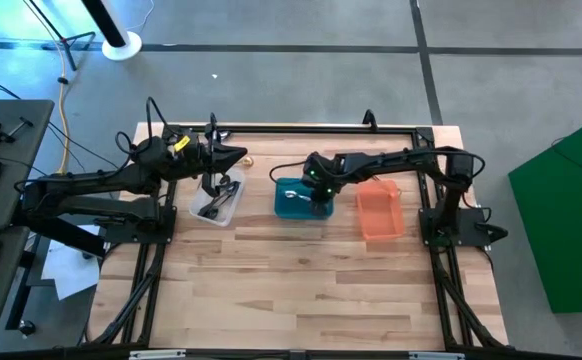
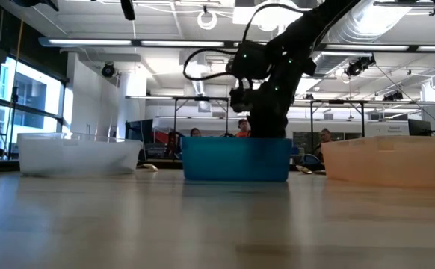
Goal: Sort silverware by color (type)
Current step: Put the purple spoon into the blue bin
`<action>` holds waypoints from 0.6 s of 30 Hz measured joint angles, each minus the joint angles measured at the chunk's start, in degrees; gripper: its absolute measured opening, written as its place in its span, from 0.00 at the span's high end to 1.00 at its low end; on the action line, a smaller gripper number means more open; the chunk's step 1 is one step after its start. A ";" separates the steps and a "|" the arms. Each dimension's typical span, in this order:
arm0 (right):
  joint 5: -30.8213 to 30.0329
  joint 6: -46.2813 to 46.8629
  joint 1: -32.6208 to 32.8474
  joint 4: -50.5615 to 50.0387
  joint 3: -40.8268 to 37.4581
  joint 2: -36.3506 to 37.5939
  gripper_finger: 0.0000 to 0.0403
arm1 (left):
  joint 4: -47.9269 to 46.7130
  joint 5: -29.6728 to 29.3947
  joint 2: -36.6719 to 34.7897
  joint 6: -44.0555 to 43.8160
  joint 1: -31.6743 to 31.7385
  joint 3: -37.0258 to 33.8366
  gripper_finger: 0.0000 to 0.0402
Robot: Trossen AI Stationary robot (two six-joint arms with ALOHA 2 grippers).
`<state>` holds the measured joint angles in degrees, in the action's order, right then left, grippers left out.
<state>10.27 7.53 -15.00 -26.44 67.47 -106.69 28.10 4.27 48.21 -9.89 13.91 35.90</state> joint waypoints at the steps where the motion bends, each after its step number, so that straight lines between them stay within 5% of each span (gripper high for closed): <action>1: -0.22 0.09 0.02 0.22 0.00 -0.50 0.92 | 0.00 -0.02 0.00 0.00 0.00 0.00 1.00; 18: -1.08 1.45 -0.02 0.98 -0.01 -2.34 0.87 | -0.94 -0.07 0.00 0.02 0.00 0.00 1.00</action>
<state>9.19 8.97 -15.03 -25.45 67.46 -109.03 27.16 4.21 48.21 -9.87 13.91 35.90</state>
